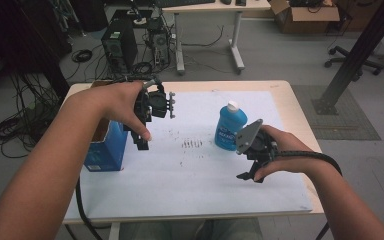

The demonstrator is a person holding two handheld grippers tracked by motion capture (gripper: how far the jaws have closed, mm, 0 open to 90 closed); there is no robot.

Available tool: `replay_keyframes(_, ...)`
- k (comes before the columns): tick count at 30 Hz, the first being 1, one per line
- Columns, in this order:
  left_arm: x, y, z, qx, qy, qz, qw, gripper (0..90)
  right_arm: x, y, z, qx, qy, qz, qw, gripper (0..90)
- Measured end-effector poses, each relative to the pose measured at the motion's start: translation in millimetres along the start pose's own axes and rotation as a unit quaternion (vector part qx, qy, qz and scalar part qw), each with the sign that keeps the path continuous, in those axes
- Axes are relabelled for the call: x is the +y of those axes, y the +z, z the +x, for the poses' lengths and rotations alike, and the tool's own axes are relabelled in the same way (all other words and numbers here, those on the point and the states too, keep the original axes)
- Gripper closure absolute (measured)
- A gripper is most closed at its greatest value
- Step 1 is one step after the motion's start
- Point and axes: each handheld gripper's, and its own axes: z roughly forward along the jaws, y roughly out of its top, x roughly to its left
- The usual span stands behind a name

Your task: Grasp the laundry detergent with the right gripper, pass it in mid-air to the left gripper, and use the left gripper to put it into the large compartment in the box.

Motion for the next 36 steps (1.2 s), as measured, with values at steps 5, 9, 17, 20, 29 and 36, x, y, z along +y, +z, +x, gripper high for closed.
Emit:
replay_keyframes(5,-0.4,-0.2,0.0,0.002,0.001,-0.002,1.0000,7.9,-18.4,-0.5,-0.3,-0.011,0.025,-0.015,0.9995,4.4)
replay_keyframes(9,-1.6,-0.3,-0.3,0.003,0.000,-0.002,1.0000,8.0,-35.9,0.2,-2.4,-0.017,0.051,-0.036,0.9979,4.3)
replay_keyframes(17,-1.1,-0.2,-1.2,0.001,-0.001,-0.001,1.0000,7.9,-63.6,5.1,-8.8,-0.045,0.096,-0.077,0.9914,3.7)
replay_keyframes(20,0.0,-0.6,-1.5,0.001,-0.001,0.002,1.0000,8.0,-69.0,6.5,-11.1,-0.053,0.107,-0.093,0.9885,3.6)
replay_keyframes(29,1.9,-0.4,-4.3,0.002,0.005,0.008,1.0000,7.9,-90.1,12.0,-23.8,-0.094,0.143,-0.159,0.9724,2.6)
replay_keyframes(36,5.5,1.9,-8.9,0.003,0.014,0.016,0.9998,7.8,-103.6,23.3,-32.6,-0.119,0.167,-0.208,0.9565,2.4)
